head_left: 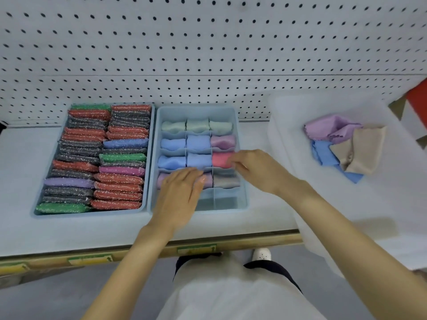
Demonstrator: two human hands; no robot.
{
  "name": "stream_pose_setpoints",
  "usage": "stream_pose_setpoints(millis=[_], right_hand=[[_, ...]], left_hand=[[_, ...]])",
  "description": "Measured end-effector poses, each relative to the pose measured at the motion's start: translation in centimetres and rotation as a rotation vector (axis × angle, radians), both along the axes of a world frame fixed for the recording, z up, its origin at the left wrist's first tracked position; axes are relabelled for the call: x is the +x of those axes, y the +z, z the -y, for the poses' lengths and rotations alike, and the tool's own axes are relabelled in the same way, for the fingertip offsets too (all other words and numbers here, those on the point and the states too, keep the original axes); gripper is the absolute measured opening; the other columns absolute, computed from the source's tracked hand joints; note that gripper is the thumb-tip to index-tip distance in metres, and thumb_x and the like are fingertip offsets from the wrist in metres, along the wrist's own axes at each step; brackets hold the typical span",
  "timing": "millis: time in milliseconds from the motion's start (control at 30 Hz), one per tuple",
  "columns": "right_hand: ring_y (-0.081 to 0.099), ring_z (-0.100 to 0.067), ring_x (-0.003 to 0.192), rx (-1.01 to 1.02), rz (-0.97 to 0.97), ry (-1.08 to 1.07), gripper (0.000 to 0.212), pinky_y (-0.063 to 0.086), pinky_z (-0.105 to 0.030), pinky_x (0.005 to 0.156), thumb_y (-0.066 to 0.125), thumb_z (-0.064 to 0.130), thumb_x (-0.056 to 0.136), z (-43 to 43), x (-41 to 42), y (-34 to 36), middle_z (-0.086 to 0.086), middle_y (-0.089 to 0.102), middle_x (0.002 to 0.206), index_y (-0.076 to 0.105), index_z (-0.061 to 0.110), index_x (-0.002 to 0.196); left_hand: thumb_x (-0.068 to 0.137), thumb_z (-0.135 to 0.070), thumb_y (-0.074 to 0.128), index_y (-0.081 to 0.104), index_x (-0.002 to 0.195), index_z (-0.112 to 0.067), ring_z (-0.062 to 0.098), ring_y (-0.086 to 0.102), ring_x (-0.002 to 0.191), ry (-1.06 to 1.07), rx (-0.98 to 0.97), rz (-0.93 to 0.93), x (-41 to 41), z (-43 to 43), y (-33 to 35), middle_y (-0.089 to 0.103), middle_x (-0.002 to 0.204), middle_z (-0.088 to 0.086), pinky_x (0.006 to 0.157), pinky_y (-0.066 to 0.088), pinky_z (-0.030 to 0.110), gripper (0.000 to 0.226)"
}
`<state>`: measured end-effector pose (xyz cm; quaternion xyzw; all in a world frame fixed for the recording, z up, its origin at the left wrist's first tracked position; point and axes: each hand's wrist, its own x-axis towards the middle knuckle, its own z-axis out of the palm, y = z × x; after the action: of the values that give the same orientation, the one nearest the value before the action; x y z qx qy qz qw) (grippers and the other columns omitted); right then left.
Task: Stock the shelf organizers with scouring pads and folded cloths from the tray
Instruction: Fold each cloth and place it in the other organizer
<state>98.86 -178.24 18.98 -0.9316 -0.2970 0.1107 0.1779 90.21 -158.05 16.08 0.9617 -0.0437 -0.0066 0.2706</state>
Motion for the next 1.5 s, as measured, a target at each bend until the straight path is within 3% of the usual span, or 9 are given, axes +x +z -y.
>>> stream_pose_setpoints(millis=[200,300,433,600,833,1033,1133,1233,1500], right_hand=[[0.067,-0.004,0.075,0.468,-0.047,-0.425,0.022,0.047,-0.013,0.073,0.055,0.005,0.093,10.8,-0.3,2.7,0.012,0.066,0.092,0.067,0.024,0.091],[0.064,0.002,0.065,0.566,-0.132,-0.616,0.036,0.051,-0.023,0.075,0.057,0.0,0.09,17.8,0.2,2.4,0.016,0.066,0.085,0.063,0.033,0.08],[0.064,-0.01,0.084,0.346,-0.149,-0.806,0.024,0.041,-0.024,0.08,0.058,-0.004,0.085,26.2,1.7,1.3,-0.008,0.068,0.101,0.069,0.013,0.097],[0.05,-0.028,0.112,0.241,-0.225,-0.916,0.052,0.037,-0.028,0.086,0.06,0.016,0.09,29.8,3.8,-1.0,-0.01,0.046,0.128,0.037,0.01,0.136],[0.049,-0.038,0.112,0.258,-0.065,-1.067,0.056,0.037,-0.041,0.092,0.066,0.018,0.082,27.4,7.2,-3.2,-0.024,0.052,0.119,0.043,-0.004,0.128],[0.043,-0.032,0.11,0.28,0.054,-0.896,0.03,0.036,-0.039,0.095,0.057,0.009,0.085,27.1,6.8,-3.4,-0.019,0.049,0.117,0.064,0.014,0.114],[0.054,-0.028,0.088,0.37,0.046,-0.917,0.01,0.04,-0.029,0.076,0.059,0.007,0.087,27.5,6.2,-2.5,-0.018,0.06,0.091,0.065,0.001,0.091],[0.044,-0.015,0.069,0.8,-0.26,-0.915,0.031,0.036,-0.027,0.062,0.062,0.013,0.089,26.9,4.7,1.6,-0.015,0.052,0.071,0.051,-0.016,0.083],[0.067,-0.015,0.086,1.328,-0.301,-0.665,0.015,0.054,-0.023,0.075,0.066,0.021,0.074,23.8,-0.7,12.7,-0.004,0.074,0.093,0.071,0.009,0.081]], left_hand=[[0.092,-0.057,0.021,0.057,0.123,-0.022,0.006,0.049,0.116,0.044,-0.462,0.016,2.1,11.0,3.9,0.057,0.122,-0.01,0.101,0.037,0.025,0.06],[0.095,-0.054,0.026,0.055,0.128,-0.025,0.003,0.046,0.117,0.024,-0.545,-0.041,3.4,18.5,5.2,0.054,0.125,-0.014,0.099,0.029,0.012,0.052],[0.091,-0.056,0.015,0.057,0.125,-0.023,0.005,0.045,0.117,-0.025,-0.364,0.038,5.5,25.3,5.8,0.059,0.124,-0.01,0.108,0.018,0.023,0.063],[0.099,-0.055,0.013,0.065,0.116,-0.013,0.02,0.06,0.11,0.05,0.066,0.124,6.7,26.4,2.6,0.07,0.11,0.002,0.115,0.013,0.031,0.069],[0.1,-0.053,0.015,0.07,0.106,-0.014,0.02,0.066,0.089,0.092,0.159,0.136,7.1,26.9,2.5,0.073,0.091,0.001,0.113,0.019,0.033,0.067],[0.098,-0.056,0.006,0.07,0.101,-0.017,0.018,0.065,0.086,0.092,0.104,0.134,7.0,26.9,2.6,0.072,0.083,-0.003,0.113,0.015,0.029,0.075],[0.099,-0.053,0.013,0.068,0.102,-0.022,0.013,0.062,0.092,0.091,-0.019,0.156,6.9,26.5,2.7,0.07,0.092,-0.01,0.113,0.014,0.024,0.064],[0.098,-0.05,0.03,0.059,0.116,-0.034,-0.003,0.053,0.108,0.179,-0.389,0.118,7.0,26.4,4.0,0.059,0.113,-0.024,0.106,0.028,0.015,0.038],[0.069,-0.041,0.071,0.056,0.092,-0.033,0.009,0.062,0.095,-0.001,-0.914,0.127,7.7,28.3,14.0,0.064,0.098,-0.015,0.082,0.05,0.021,0.029]])
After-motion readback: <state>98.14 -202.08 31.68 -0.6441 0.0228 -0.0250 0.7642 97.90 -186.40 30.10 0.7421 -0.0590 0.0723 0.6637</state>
